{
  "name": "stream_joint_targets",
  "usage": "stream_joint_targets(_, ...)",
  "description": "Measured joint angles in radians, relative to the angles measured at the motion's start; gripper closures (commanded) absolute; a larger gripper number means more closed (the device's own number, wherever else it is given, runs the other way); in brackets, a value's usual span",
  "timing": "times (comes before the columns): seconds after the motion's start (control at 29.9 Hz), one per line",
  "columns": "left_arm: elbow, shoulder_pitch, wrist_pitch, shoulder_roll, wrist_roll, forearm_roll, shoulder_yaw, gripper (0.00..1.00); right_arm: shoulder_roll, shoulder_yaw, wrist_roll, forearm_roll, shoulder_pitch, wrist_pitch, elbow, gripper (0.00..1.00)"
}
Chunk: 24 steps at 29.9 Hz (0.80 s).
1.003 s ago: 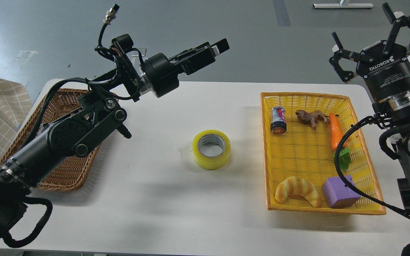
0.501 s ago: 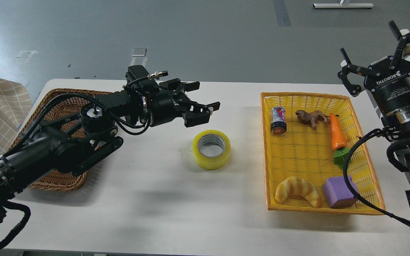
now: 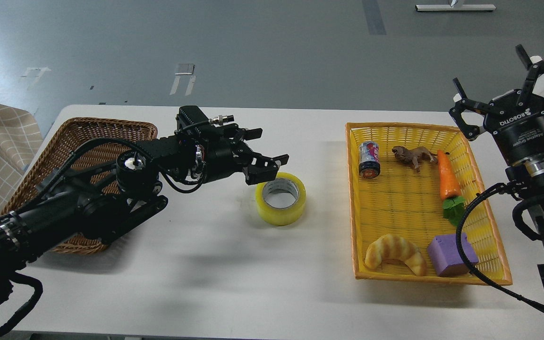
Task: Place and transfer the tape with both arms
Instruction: 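Swing the left gripper toward the tape roll on the table, then grasp the tape roll with the left gripper and lift it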
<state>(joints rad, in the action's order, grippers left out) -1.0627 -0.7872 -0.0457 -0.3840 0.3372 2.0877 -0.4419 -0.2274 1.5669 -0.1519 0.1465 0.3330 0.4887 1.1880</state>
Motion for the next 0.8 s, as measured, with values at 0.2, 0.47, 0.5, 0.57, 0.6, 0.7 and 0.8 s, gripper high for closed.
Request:
stream_joint_targets(0.2, 0.01, -0.01, -0.007, 0.0, -0.144, 0.0, 0.086, 0.02, 0.002, 0.001, 0.0, 0.0, 0.0, 0.0, 0.0, 0.0)
stream_joint_targets(0.47, 0.003, -0.003, -0.048, 0.019, -0.24, -0.002, 0.112, 0.02, 0.0, 0.001, 0.0, 0.001, 0.0, 0.0, -0.003, 0.0)
stream_joint_targets(0.5, 0.0, -0.003, -0.051, 0.024, -0.241, -0.003, 0.111, 0.02, 0.0, 0.001, 0.0, 0.001, 0.0, 0.0, -0.003, 0.0)
stream_joint_targets(0.57, -0.006, -0.003, -0.059, 0.029, -0.242, -0.004, 0.111, 0.02, -0.001, 0.001, 0.0, 0.001, 0.0, 0.0, -0.004, 0.0)
stream_joint_targets(0.6, -0.01, -0.004, -0.064, 0.031, -0.242, -0.004, 0.111, 0.03, -0.001, 0.001, 0.0, 0.001, 0.0, 0.0, -0.005, 0.0)
stream_joint_targets(0.7, -0.014, -0.006, -0.08, 0.042, -0.242, -0.005, 0.111, 0.06, -0.002, 0.001, 0.0, 0.002, 0.0, 0.0, -0.005, 0.0)
stream_joint_targets(0.8, -0.016, -0.006, -0.096, 0.055, -0.24, -0.006, 0.111, 0.09, -0.003, 0.001, 0.0, 0.002, -0.006, 0.0, -0.005, 0.0)
